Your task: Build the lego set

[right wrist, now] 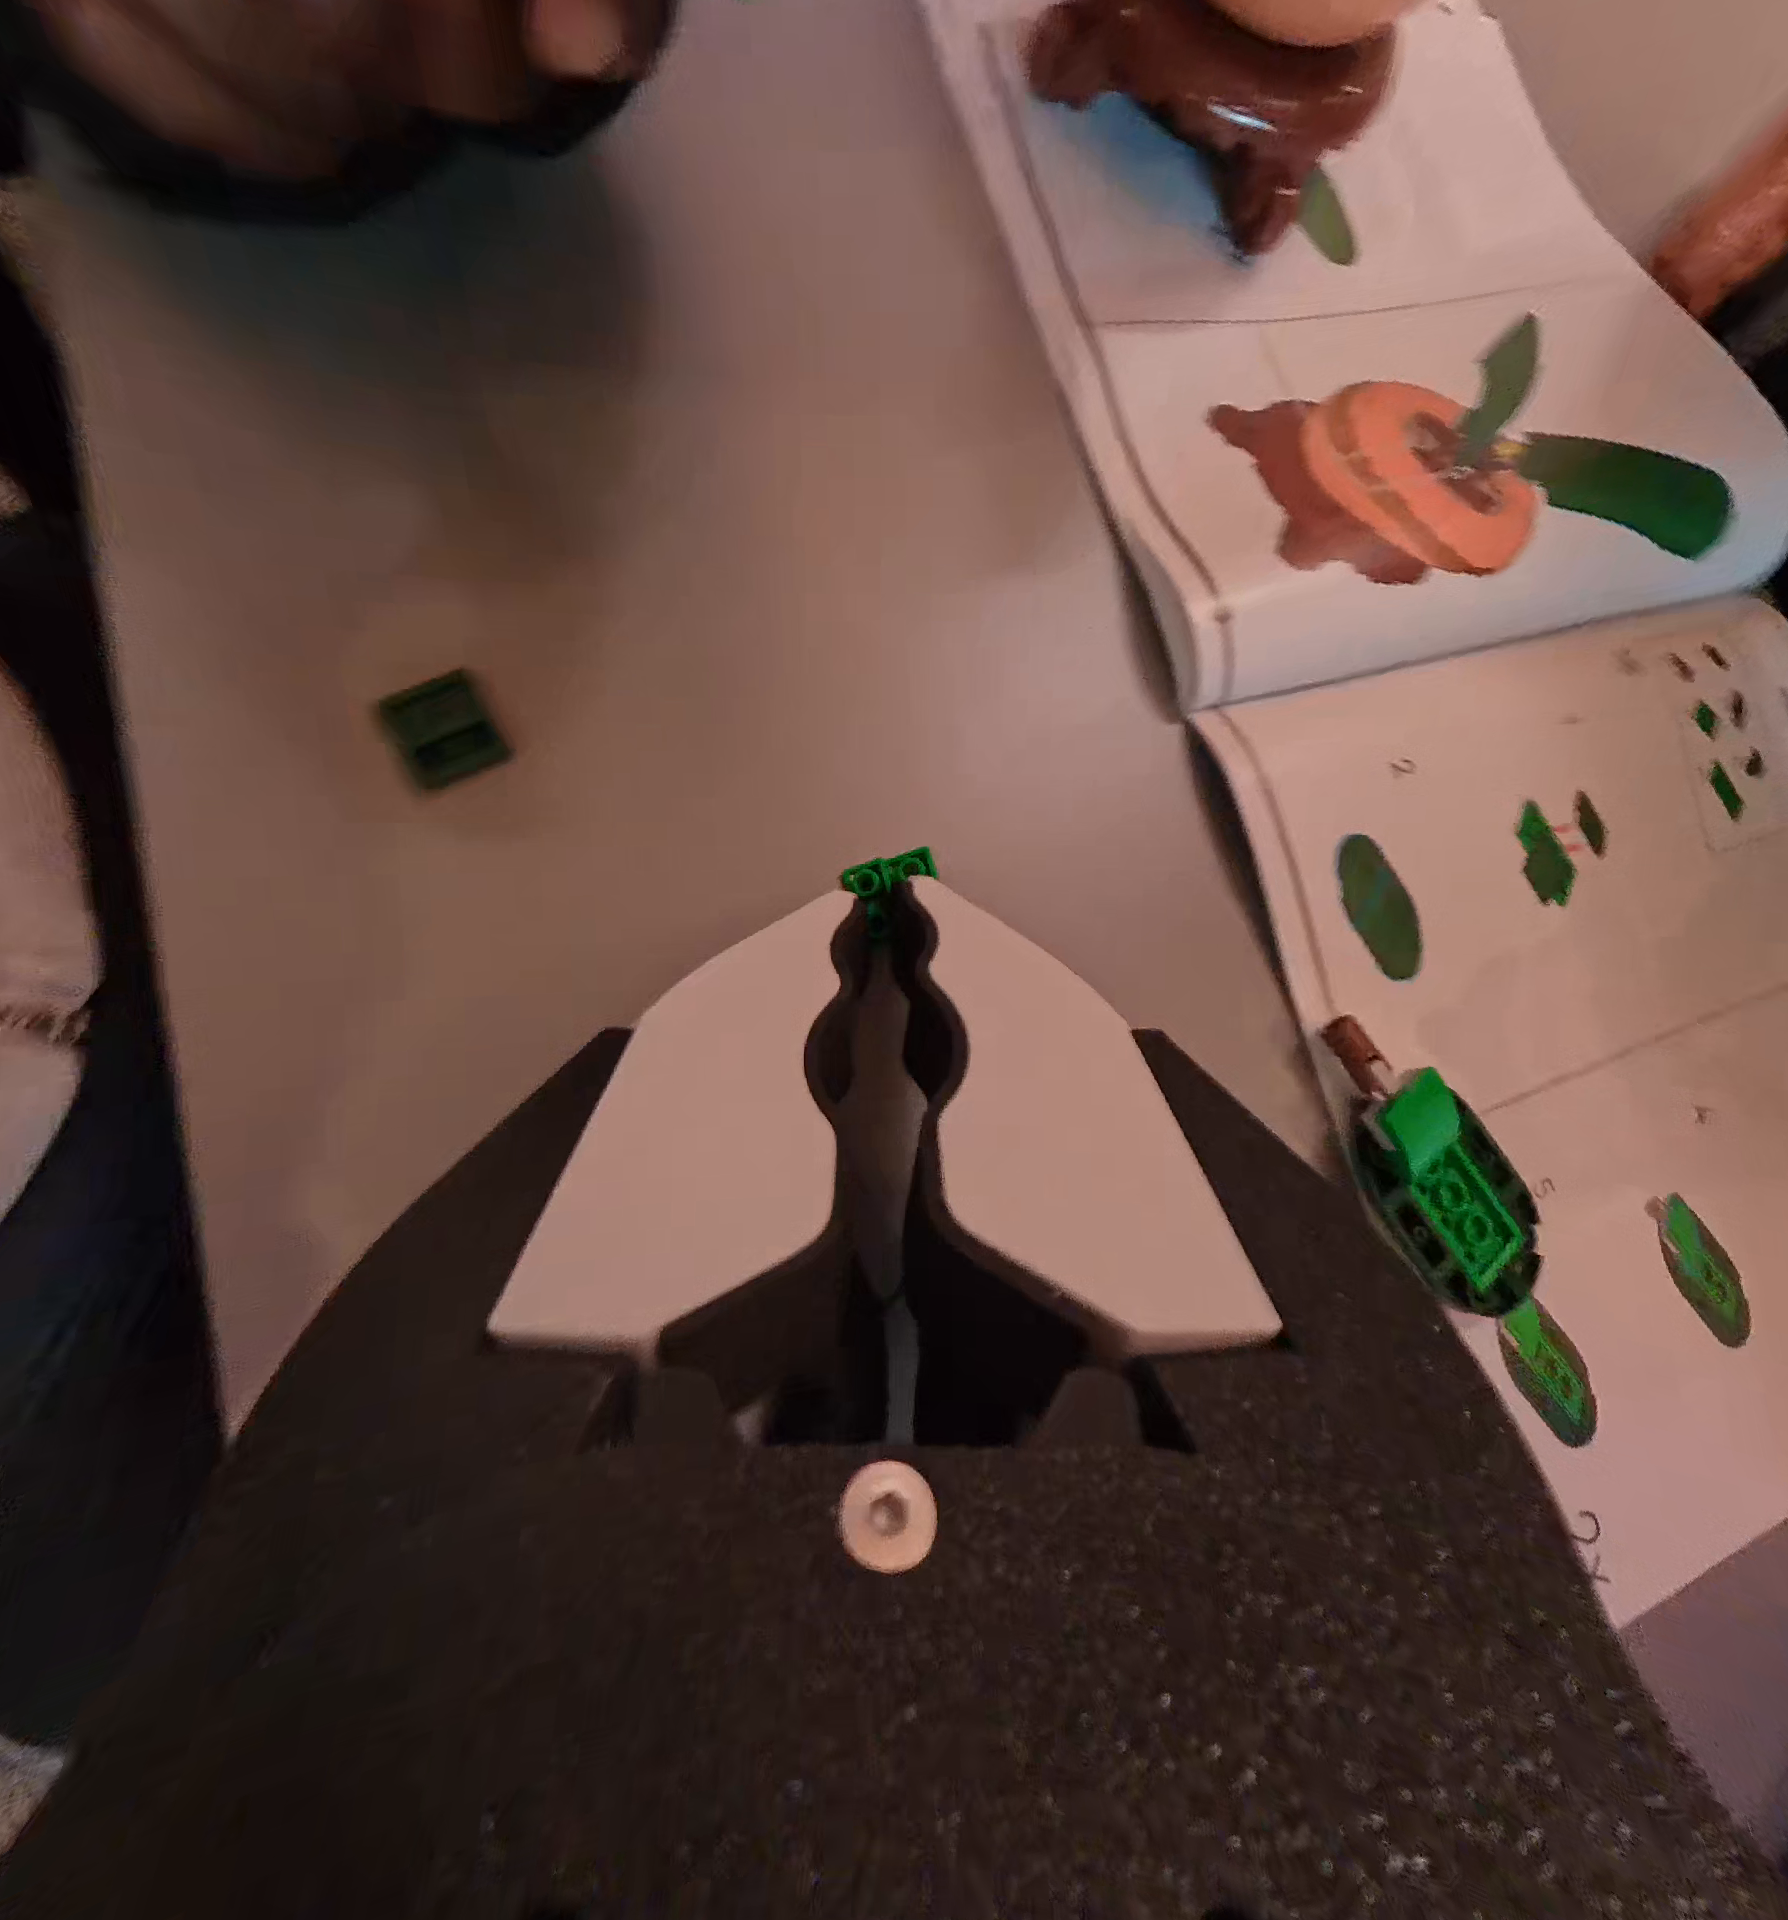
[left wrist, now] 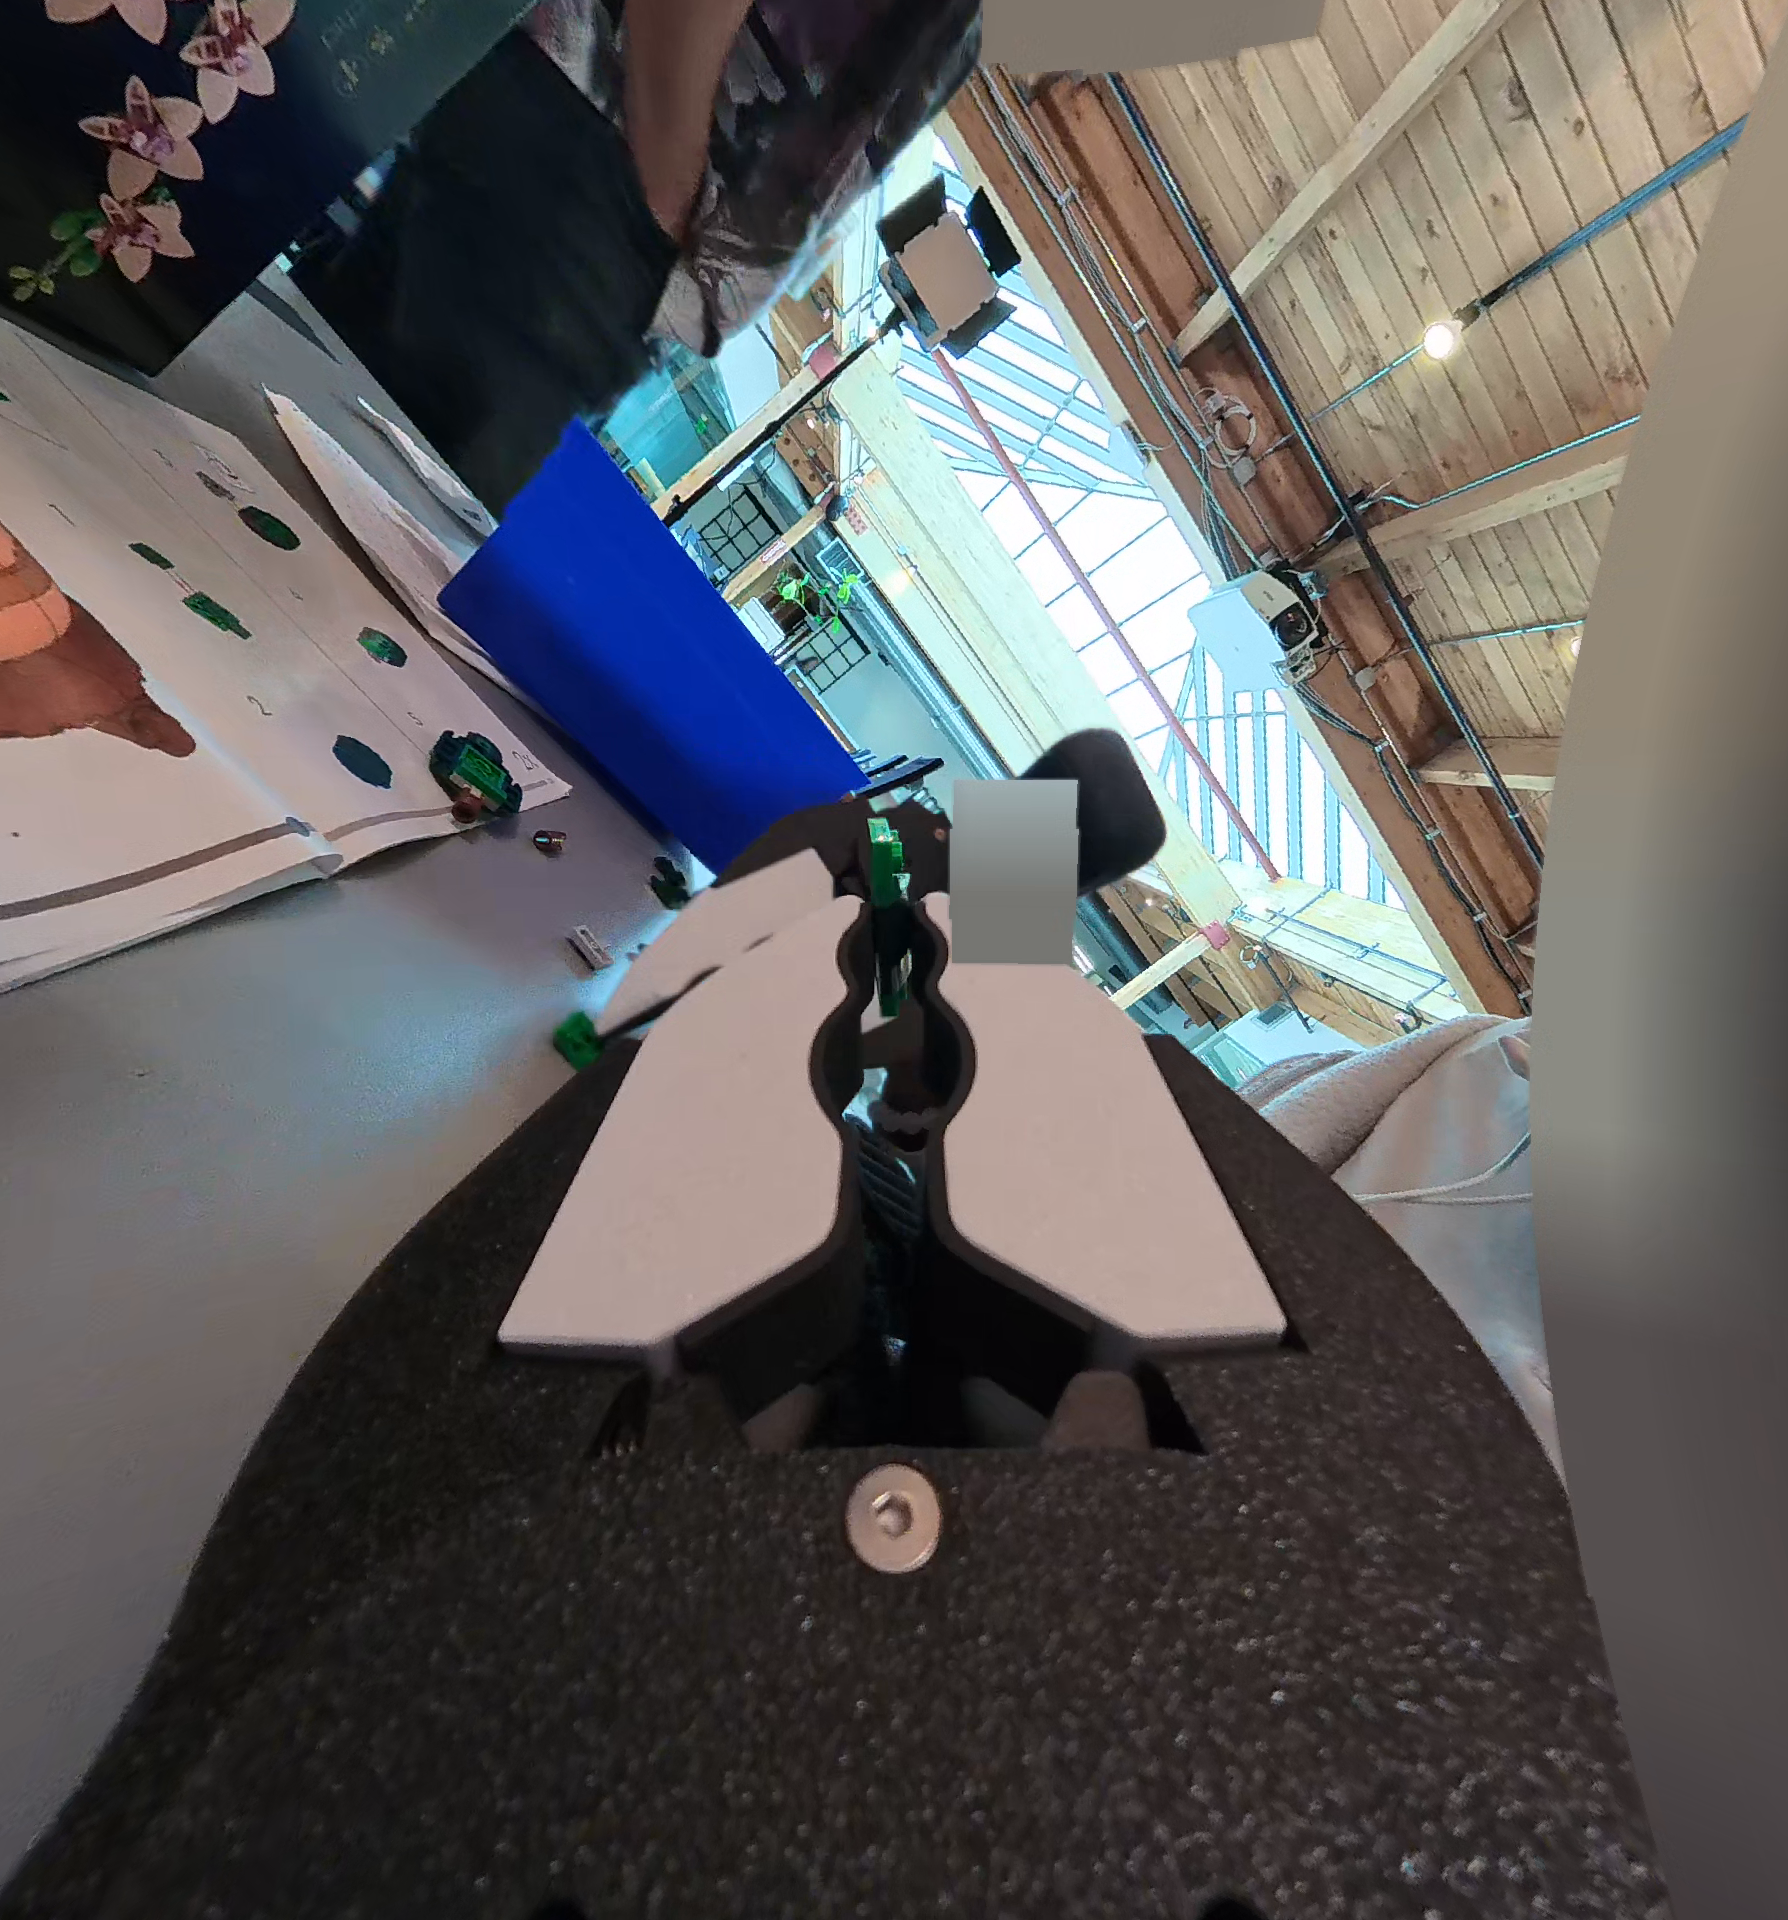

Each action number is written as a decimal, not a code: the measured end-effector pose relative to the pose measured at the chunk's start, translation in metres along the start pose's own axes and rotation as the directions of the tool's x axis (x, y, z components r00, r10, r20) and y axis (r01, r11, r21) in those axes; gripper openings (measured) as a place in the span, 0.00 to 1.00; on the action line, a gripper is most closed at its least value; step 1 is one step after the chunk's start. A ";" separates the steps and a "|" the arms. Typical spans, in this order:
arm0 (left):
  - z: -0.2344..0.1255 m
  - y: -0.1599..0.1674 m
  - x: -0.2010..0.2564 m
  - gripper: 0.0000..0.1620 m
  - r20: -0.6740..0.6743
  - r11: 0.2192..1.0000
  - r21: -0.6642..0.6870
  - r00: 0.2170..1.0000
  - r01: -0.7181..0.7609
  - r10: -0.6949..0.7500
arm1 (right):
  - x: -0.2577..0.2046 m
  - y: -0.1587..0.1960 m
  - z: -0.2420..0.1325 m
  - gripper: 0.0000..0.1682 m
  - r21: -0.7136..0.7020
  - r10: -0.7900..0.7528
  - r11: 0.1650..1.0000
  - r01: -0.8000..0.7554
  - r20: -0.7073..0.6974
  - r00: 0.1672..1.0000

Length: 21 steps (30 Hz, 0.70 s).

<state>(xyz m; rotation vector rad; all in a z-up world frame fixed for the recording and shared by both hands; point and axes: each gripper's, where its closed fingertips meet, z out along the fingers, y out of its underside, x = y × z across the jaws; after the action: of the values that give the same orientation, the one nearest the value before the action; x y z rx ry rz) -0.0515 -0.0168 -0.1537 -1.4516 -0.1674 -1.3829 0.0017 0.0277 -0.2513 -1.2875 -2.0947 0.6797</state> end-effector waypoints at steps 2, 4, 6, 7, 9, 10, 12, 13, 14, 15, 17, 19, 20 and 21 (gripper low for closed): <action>0.000 0.000 0.000 0.03 0.004 1.000 0.002 1.000 0.000 0.000 | -0.009 0.003 -0.006 0.02 0.000 -0.050 0.999 0.050 0.034 0.998; -0.001 0.000 0.000 0.03 0.001 1.000 0.001 1.000 0.003 -0.003 | -0.016 0.005 -0.010 0.02 0.007 -0.082 0.997 0.082 0.063 0.995; -0.001 -0.001 0.001 0.03 -0.003 1.000 0.003 1.000 0.011 -0.011 | -0.011 0.004 -0.013 0.03 0.038 -0.055 0.998 0.053 0.046 0.997; -0.001 -0.001 0.000 0.03 -0.005 1.000 0.005 1.000 0.014 -0.014 | -0.010 -0.002 -0.016 0.06 0.091 -0.019 0.996 0.014 0.056 0.998; -0.001 -0.001 0.000 0.03 -0.009 1.000 0.002 1.000 0.014 -0.014 | -0.010 -0.013 -0.023 0.12 0.183 0.053 0.981 -0.068 0.090 0.995; -0.001 0.000 0.000 0.03 -0.008 1.000 -0.001 1.000 0.015 -0.015 | -0.009 -0.015 -0.026 0.13 0.201 0.080 0.975 -0.098 0.092 0.993; 0.000 0.001 0.000 0.03 -0.008 1.000 -0.009 1.000 0.016 -0.017 | -0.007 -0.012 -0.026 0.18 0.188 0.102 0.976 -0.113 0.064 0.993; 0.000 0.001 0.000 0.03 -0.009 1.000 -0.013 1.000 0.017 -0.017 | -0.007 -0.008 -0.023 0.19 0.171 0.092 0.980 -0.098 0.045 0.995; 0.001 0.002 0.000 0.03 -0.010 1.000 -0.017 1.000 0.017 -0.017 | -0.007 -0.006 -0.020 0.19 0.156 0.078 0.984 -0.081 0.028 0.997; 0.002 0.002 0.000 0.03 -0.010 1.000 -0.021 1.000 0.017 -0.017 | -0.008 -0.004 -0.017 0.19 0.147 0.074 0.986 -0.075 0.014 0.997; 0.003 0.004 0.000 0.03 -0.009 0.999 -0.033 1.000 0.012 -0.012 | -0.007 -0.001 -0.010 0.14 0.123 0.097 0.988 -0.097 0.000 0.995; 0.004 0.006 0.000 0.03 -0.003 0.999 -0.042 1.000 -0.003 0.003 | -0.008 0.004 -0.006 0.04 0.077 0.087 0.993 -0.086 -0.004 0.996; 0.004 0.006 0.000 0.03 0.000 0.999 -0.044 1.000 -0.011 0.011 | -0.010 0.003 -0.008 0.02 0.087 0.070 0.994 -0.069 -0.005 0.998; 0.004 0.006 0.001 0.03 0.000 0.999 -0.048 1.000 -0.019 0.019 | -0.011 0.001 -0.010 0.03 0.102 0.060 0.993 -0.058 -0.017 0.998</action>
<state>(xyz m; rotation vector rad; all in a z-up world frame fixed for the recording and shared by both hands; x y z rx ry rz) -0.0441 -0.0170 -0.1557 -1.4893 -0.1218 -1.3796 0.0135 0.0194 -0.2474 -1.2989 -1.9870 0.7852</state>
